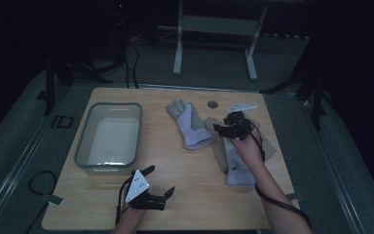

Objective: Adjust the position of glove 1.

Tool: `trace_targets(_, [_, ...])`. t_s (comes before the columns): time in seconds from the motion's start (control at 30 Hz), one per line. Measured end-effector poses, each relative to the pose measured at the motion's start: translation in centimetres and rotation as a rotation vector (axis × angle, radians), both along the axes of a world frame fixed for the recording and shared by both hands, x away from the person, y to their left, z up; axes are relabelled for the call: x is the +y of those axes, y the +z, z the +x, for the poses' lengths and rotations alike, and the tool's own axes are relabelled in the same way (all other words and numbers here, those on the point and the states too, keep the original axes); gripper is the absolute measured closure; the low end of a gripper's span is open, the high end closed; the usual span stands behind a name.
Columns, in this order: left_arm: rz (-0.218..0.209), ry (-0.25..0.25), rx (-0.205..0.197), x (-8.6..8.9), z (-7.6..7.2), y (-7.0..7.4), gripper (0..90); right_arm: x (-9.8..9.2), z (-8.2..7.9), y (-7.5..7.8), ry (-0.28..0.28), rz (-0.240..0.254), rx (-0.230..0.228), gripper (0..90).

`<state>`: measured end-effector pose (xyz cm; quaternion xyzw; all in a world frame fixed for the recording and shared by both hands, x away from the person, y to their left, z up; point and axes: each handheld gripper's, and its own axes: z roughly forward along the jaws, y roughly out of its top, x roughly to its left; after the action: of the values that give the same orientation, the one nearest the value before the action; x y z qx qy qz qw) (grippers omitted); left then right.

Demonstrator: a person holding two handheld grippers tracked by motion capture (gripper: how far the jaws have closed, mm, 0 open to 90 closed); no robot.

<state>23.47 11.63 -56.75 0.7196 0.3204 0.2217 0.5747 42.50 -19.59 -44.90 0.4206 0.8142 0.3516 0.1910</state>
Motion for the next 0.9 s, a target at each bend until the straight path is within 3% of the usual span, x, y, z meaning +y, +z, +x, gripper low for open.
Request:
trace_targets(0.37, [-0.008, -0.002, 0.006, 0.1, 0.1, 0.0, 0.1, 4.1, 3.3, -2.0, 0.037, -0.036, 0.069, 47.5])
trace_targets(0.5, [-0.009, -0.004, 0.003, 0.1, 0.0, 0.0, 0.1, 5.0, 4.4, -2.5, 0.032, -0.035, 0.085, 49.0])
trace_targets(0.9, [-0.016, -0.009, 0.01, 0.1, 0.0, 0.0, 0.1, 7.3, 7.1, -4.4, 0.043, -0.091, 0.116, 52.1])
